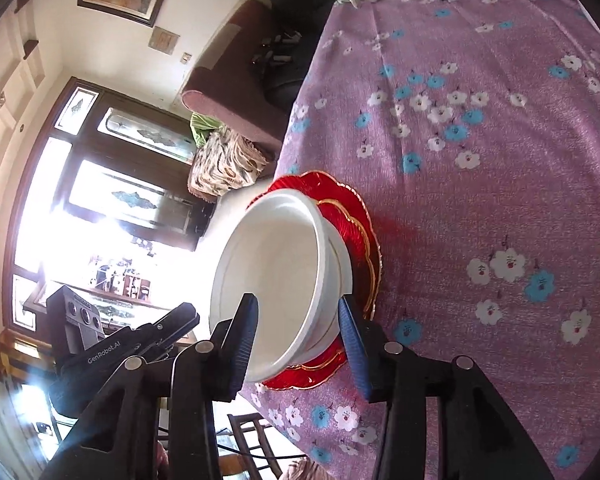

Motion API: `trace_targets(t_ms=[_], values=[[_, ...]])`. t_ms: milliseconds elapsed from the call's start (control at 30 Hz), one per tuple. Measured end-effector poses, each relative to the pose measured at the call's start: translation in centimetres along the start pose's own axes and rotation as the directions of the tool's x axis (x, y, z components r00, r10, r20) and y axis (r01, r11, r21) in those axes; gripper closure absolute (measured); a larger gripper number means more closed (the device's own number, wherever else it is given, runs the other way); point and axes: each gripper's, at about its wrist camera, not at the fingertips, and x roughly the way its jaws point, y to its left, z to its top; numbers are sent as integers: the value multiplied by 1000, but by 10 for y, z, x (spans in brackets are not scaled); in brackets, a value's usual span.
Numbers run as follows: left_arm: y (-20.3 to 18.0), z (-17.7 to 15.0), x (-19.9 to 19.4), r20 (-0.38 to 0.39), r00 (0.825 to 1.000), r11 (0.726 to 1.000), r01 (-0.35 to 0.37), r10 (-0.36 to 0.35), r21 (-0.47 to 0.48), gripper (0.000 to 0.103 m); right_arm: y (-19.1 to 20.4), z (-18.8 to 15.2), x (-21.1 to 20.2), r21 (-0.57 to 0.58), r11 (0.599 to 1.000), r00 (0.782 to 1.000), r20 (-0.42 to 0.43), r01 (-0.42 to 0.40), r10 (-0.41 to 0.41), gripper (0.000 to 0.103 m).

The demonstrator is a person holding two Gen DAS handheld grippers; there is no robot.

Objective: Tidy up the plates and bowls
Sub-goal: 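Open both grippers and withdraw from the stack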

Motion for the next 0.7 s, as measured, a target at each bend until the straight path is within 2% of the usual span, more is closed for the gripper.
trace_targets(t_ms=[133, 233, 300, 367, 433, 500, 700], values=[[-18, -3, -17, 59, 998, 999, -14, 11, 49, 88, -9, 2, -21, 15, 1000, 999, 51, -7, 6, 57], [-51, -14, -25, 93, 996, 990, -9, -4, 141, 83, -20, 5, -41, 30, 1000, 995, 99, -3, 0, 57], [-74, -23, -25, 97, 995, 979, -5, -15, 203, 67, -31, 5, -56, 48, 999, 992, 130, -6, 0, 57], [-107, -39, -18, 93, 995, 957, 1, -29, 291, 60, -41, 5, -69, 64, 998, 988, 152, -9, -1, 57], [-133, -52, -9, 76, 996, 938, 12, -41, 345, 58, -54, 4, -87, 80, 997, 983, 181, -6, -9, 57], [-163, -68, 10, 23, 998, 914, 50, -65, 402, 57, -63, 2, -104, 88, 996, 977, 213, 2, -21, 57], [-224, -106, 67, -127, 989, 876, 123, -71, 466, 57, -108, -6, -175, 145, 989, 940, 334, 20, -68, 54]])
